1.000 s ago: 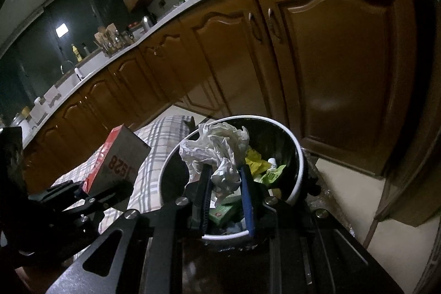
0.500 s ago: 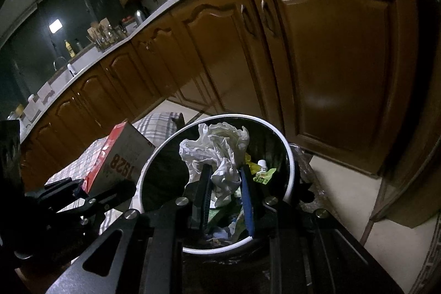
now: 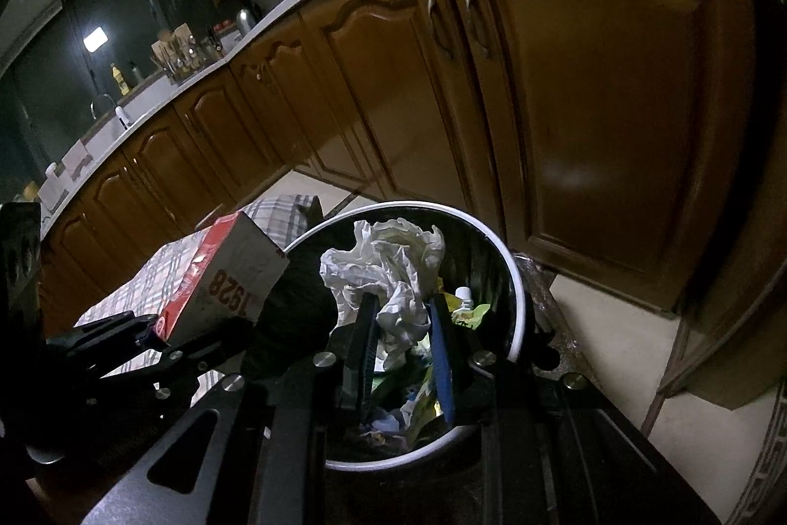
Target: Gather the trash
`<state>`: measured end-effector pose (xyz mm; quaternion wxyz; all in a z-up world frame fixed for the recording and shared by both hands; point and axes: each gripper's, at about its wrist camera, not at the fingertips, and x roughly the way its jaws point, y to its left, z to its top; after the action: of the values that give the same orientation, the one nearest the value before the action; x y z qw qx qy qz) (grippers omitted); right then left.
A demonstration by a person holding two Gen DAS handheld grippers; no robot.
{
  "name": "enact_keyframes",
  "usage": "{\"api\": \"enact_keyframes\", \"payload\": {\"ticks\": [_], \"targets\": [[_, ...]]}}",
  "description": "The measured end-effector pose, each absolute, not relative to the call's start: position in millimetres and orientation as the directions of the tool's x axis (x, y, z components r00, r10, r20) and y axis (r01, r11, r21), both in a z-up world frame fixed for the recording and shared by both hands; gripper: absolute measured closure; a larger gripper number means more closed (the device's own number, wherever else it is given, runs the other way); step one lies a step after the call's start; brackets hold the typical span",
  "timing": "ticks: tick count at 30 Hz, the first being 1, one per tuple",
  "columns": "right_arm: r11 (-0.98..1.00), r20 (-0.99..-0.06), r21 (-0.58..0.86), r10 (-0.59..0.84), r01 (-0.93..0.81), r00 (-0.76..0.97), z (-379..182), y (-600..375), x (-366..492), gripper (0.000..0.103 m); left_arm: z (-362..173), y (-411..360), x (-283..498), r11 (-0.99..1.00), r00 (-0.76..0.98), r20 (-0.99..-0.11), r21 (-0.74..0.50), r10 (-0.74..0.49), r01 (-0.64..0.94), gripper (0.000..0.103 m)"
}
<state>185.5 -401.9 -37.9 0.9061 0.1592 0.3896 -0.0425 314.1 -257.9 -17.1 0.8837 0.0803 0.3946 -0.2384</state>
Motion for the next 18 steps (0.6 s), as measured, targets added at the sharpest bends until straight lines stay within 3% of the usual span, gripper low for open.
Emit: {"api": "enact_keyframes", "payload": {"ticks": [7,10,14,18], "targets": [[0.947,-0.726,0.252,0.049,0.199,0.686,-38.6,-403.3,190.9,0.082,-18.6,-259.5,316.1,0.865,0.553,-0.747,-0.06,-0.37,0.498,0.072],[0.946,-0.729,0.256,0.053,0.2,0.682,-39.4,-403.9,192.0,0.077,-18.2,-259.0,316.7,0.866,0.551,-0.748,-0.063,-0.37,0.496,0.071],[0.935,-0.731,0.293,0.084,0.2,0.677,-40.9,-409.1,193.9,0.068,-13.9,-254.2,315.4,0.859,0.541,-0.744,-0.085,-0.392,0.505,0.051],[0.928,-0.716,0.311,0.085,0.207,0.693,-37.8,-411.1,189.0,0.055,-9.6,-245.7,309.1,0.862,0.553,-0.73,-0.099,-0.402,0.496,0.045]]}}
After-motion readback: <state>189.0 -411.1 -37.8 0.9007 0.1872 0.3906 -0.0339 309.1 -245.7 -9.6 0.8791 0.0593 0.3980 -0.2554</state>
